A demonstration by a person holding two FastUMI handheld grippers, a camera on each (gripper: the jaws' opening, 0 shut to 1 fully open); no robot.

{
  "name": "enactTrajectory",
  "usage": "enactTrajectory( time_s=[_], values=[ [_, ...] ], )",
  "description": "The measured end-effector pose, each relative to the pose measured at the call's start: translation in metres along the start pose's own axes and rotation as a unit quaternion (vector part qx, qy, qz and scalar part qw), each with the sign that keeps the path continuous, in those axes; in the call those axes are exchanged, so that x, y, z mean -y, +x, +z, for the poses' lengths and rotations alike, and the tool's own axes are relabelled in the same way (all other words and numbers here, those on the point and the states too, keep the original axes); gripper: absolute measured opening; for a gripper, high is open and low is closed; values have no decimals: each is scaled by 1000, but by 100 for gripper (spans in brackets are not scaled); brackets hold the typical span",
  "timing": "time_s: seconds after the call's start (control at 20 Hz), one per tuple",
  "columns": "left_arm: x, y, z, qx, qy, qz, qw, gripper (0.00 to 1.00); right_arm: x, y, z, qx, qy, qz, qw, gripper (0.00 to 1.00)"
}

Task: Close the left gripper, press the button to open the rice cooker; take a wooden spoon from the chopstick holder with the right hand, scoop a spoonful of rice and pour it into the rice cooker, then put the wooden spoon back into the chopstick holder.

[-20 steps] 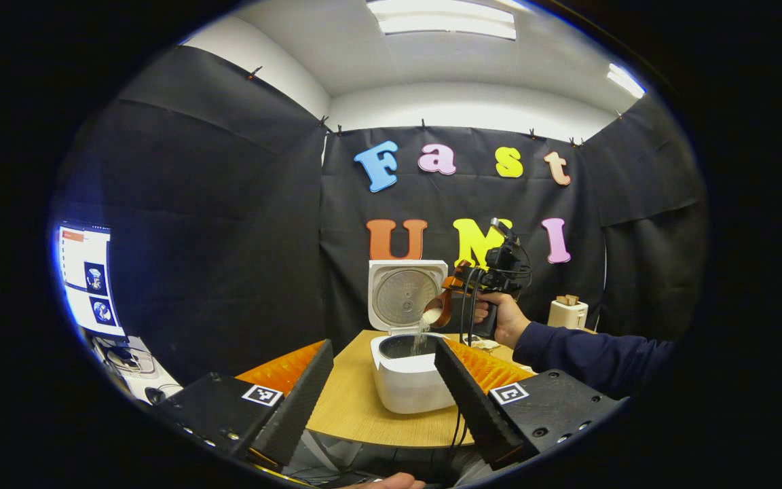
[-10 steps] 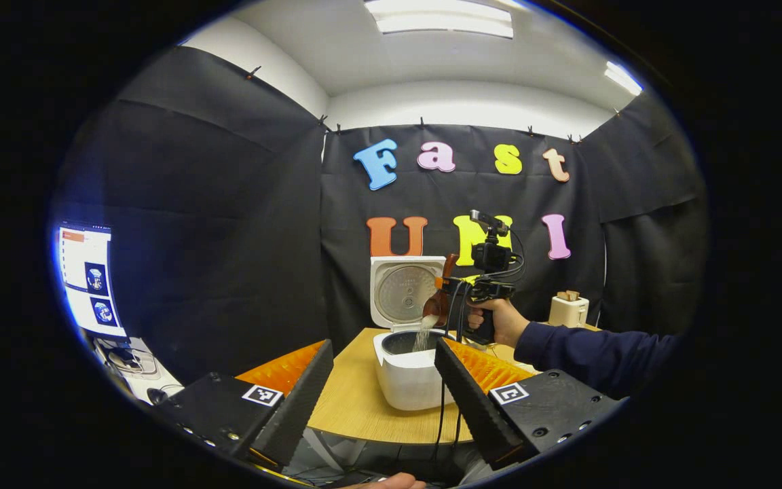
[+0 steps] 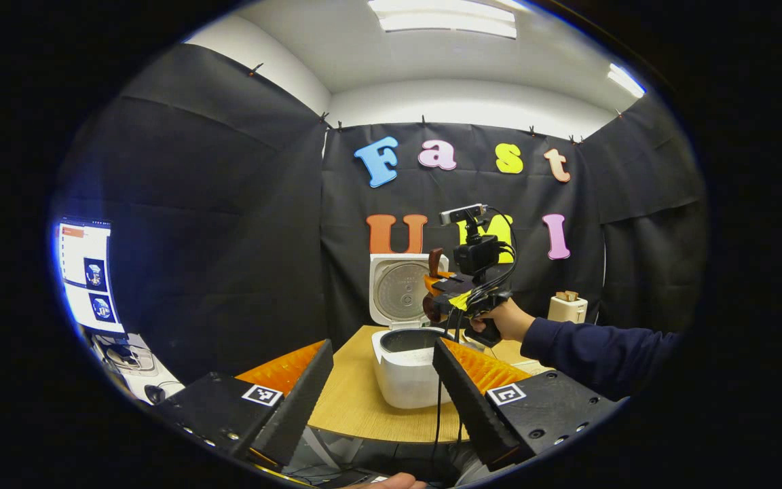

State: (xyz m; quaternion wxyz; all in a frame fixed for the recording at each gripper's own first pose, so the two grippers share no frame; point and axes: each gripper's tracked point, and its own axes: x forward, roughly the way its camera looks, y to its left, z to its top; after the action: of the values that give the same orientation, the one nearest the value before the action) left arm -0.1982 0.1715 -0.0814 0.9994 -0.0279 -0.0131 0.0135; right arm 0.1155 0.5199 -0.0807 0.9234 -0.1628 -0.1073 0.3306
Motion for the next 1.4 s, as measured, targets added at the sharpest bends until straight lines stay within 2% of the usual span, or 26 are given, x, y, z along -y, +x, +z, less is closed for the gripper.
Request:
enactTrajectory(
  time_s=[0.15,0.35,0.55,0.75,0.85,1.15,1.4],
  values=[
    [-1,3,-2,-2,-1,4,1000,94,9,-6,2,-2,5,-2,1000,8],
    [3,11,-4,-5,-10,9,1000,94,35,-24,-10,-15,50,-4,999,9],
    [20,15,2,3,-15,2,1000,94,75,-55,-18,-25,103,-11,994,10],
    [43,22,7,2,-6,-15,1000,95,126,-94,-18,-17,141,-34,989,10],
    [43,25,13,6,-3,-8,1000,95,145,-112,-20,-21,159,-32,987,10],
    [71,30,18,10,-10,-20,1000,94,208,-173,-36,-38,182,-71,980,12],
    [98,37,21,8,-10,-28,1000,94,250,-218,-51,-61,174,-111,977,12]
  ],
)
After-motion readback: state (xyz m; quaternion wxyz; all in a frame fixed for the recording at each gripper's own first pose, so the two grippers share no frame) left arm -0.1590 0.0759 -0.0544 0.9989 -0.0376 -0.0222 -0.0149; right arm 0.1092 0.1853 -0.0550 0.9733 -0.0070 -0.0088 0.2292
